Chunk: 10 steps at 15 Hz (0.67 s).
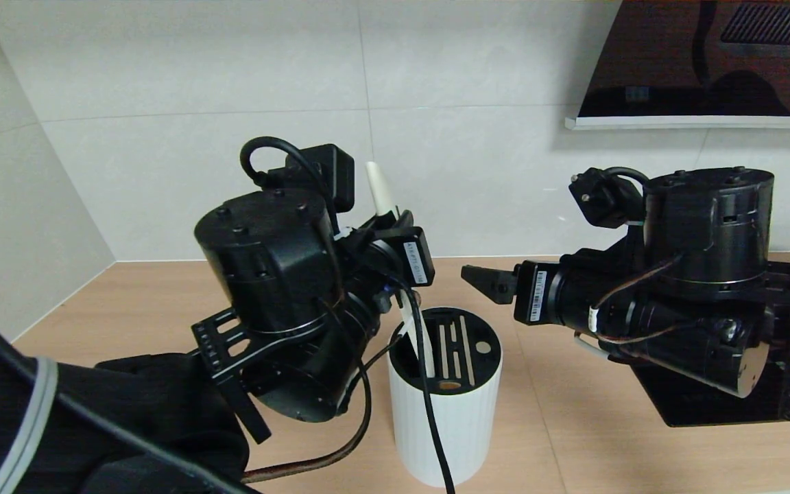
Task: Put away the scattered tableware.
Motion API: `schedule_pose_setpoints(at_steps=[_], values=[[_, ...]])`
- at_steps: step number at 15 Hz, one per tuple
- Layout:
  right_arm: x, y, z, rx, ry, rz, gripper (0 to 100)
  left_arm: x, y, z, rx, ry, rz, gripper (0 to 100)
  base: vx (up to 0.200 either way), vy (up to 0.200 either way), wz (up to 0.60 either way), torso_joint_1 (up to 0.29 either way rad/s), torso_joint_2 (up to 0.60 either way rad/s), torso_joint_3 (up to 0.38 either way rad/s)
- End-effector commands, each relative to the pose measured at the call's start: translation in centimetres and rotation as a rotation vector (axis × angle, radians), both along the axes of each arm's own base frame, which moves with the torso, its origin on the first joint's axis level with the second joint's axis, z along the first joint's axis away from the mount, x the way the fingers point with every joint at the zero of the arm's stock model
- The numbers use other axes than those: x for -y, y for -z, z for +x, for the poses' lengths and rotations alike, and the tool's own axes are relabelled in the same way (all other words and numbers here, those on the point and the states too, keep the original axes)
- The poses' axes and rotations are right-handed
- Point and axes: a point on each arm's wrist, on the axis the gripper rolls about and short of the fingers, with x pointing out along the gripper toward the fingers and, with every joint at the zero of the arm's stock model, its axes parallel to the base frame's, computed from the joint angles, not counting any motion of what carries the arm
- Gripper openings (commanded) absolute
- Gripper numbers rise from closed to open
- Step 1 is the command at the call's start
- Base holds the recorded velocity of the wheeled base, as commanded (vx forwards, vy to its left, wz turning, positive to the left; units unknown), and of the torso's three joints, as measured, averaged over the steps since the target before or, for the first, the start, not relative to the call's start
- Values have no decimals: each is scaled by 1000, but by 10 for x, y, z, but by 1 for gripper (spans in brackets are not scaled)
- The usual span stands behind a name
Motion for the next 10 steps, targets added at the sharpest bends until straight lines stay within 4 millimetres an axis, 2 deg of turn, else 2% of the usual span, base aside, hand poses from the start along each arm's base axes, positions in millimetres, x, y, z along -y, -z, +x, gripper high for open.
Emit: schedule_pose_setpoints(at_steps=[1, 3, 10], values=[[0, 1, 0, -2, -2, -3, 100, 5, 12, 5, -24, -3, 27, 0, 0, 0, 0, 0, 0, 0], [0, 1, 0, -1, 0, -2, 100, 9, 22, 8, -44, -4, 44, 0, 0, 0, 0, 0, 0, 0], [0, 1, 0, -2, 0, -3, 100, 15, 39, 11, -82, 2, 56, 0, 0, 0, 0, 0, 0, 0]])
